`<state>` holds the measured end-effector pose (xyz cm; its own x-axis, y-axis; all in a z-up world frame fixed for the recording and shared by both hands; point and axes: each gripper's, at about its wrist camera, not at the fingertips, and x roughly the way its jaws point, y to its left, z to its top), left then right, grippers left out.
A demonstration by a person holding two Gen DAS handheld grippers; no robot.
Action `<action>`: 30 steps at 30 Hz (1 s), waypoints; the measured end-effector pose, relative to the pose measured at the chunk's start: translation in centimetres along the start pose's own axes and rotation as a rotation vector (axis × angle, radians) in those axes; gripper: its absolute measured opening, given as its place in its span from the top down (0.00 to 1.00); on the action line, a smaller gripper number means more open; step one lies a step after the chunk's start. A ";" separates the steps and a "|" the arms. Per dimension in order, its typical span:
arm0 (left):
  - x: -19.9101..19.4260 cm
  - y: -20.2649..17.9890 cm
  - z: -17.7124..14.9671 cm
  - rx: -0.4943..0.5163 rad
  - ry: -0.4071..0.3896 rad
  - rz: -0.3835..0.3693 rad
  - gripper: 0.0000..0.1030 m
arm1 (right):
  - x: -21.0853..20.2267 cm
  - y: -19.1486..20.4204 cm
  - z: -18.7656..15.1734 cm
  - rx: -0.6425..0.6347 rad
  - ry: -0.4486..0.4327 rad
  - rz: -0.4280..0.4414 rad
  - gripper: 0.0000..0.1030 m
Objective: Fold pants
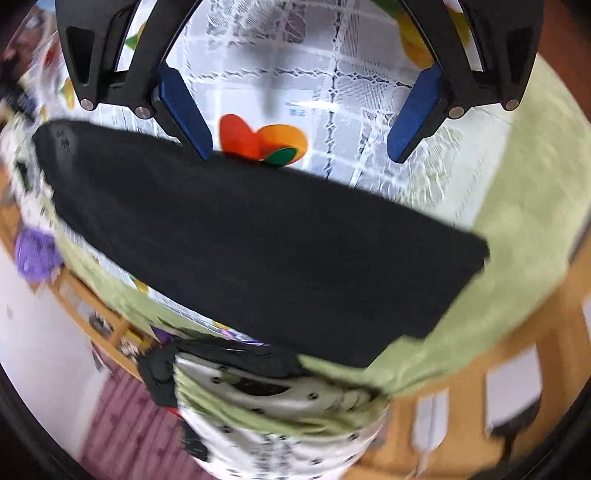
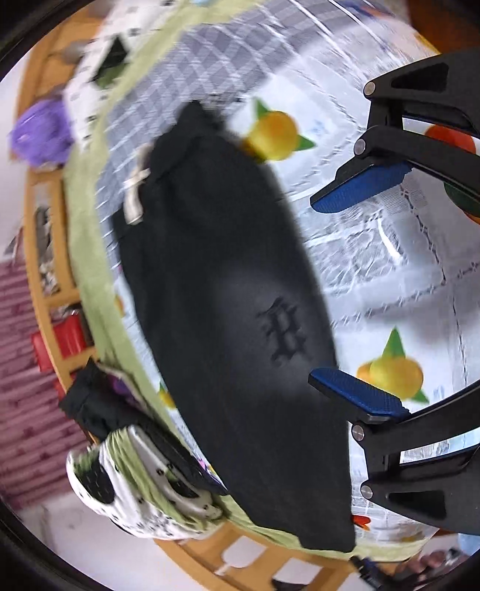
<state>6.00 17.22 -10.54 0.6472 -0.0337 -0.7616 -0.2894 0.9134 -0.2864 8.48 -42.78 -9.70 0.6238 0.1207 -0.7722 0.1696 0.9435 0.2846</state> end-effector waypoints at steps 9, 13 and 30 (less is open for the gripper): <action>4.6 3.2 0.1 -0.167 0.020 -0.143 0.19 | 4.3 -2.6 -1.2 0.180 -0.002 0.126 0.29; 6.6 2.6 1.9 -0.201 0.024 -0.130 0.28 | 6.1 -2.4 0.3 0.235 0.006 0.163 0.29; 5.7 -1.9 18.2 -0.119 -0.163 -0.124 0.93 | 5.6 4.5 17.7 0.100 -0.130 0.252 0.88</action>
<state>23.08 22.70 -3.77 0.7855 -0.0683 -0.6151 -0.2752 0.8517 -0.4460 26.28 -43.32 -2.67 0.7473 0.3010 -0.5925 0.0669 0.8530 0.5176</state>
